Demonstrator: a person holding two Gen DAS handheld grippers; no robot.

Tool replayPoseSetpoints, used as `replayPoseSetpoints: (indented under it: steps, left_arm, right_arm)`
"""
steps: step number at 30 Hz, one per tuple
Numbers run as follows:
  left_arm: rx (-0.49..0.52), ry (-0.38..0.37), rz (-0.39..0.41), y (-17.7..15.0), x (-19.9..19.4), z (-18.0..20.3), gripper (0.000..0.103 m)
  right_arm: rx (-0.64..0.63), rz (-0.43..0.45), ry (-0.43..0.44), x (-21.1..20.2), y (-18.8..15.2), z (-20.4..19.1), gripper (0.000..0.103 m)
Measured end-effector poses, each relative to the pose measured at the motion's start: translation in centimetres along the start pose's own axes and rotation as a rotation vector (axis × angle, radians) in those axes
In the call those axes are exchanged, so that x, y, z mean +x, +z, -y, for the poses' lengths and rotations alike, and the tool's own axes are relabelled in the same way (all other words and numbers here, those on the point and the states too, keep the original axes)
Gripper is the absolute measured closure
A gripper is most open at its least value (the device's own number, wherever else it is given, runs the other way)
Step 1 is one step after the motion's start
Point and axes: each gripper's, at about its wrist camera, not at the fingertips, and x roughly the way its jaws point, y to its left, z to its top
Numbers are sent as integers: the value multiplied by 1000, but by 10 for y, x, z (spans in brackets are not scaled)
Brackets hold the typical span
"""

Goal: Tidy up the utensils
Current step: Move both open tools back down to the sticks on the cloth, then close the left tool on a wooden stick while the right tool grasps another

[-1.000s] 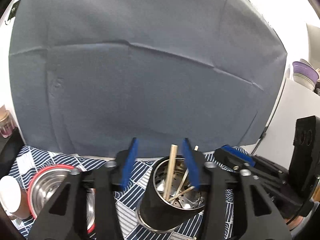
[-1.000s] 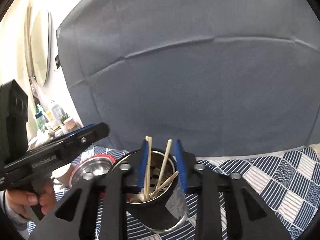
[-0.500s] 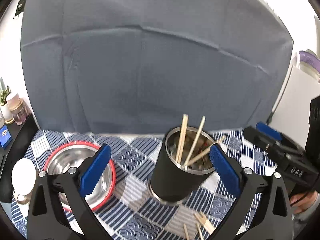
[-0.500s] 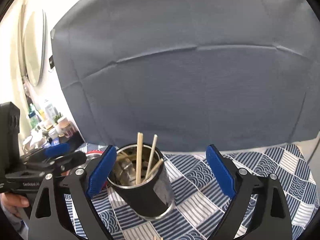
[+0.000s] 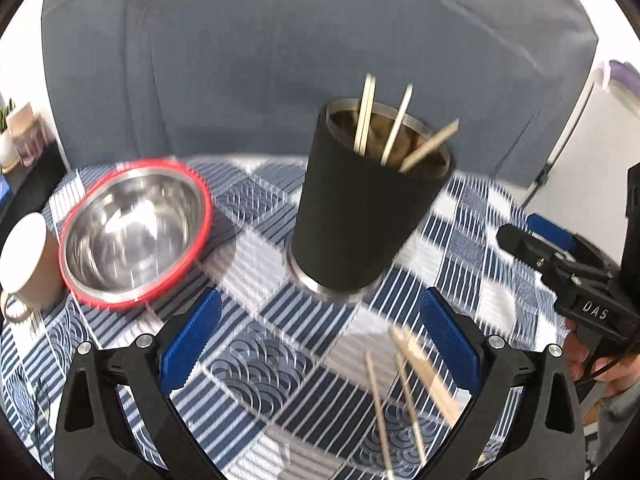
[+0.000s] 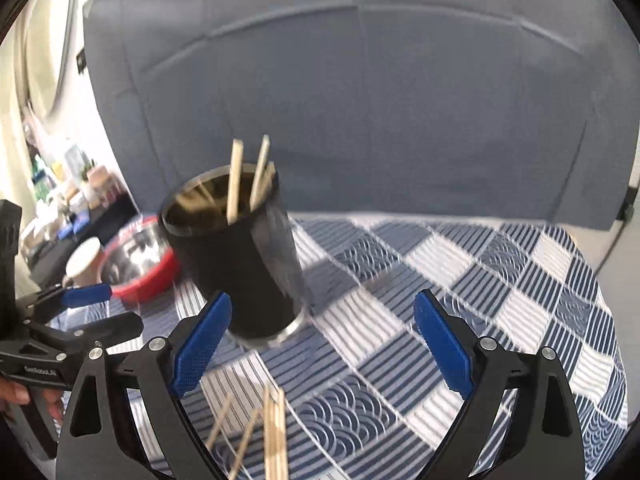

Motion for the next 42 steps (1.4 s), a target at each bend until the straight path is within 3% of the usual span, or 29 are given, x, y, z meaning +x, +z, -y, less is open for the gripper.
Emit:
replayPoseSetpoints:
  steps: [13, 19, 28, 33, 42]
  left_arm:
    - [68, 10, -171, -58, 29, 17, 6]
    - [99, 19, -236, -73, 41, 20, 6]
    - [128, 30, -278, -78, 53, 27, 6]
    - [133, 70, -328, -80, 62, 26, 6]
    - [147, 109, -345, -77, 66, 28, 6]
  right_arm:
    - [-32, -216, -11, 20, -78, 5, 15]
    - [-107, -287, -26, 23, -110, -3, 15]
    - [-129, -322, -66, 25, -120, 2, 15]
    - [-149, -337, -67, 25, -123, -1, 15]
    - [-181, -353, -84, 27, -122, -5, 14]
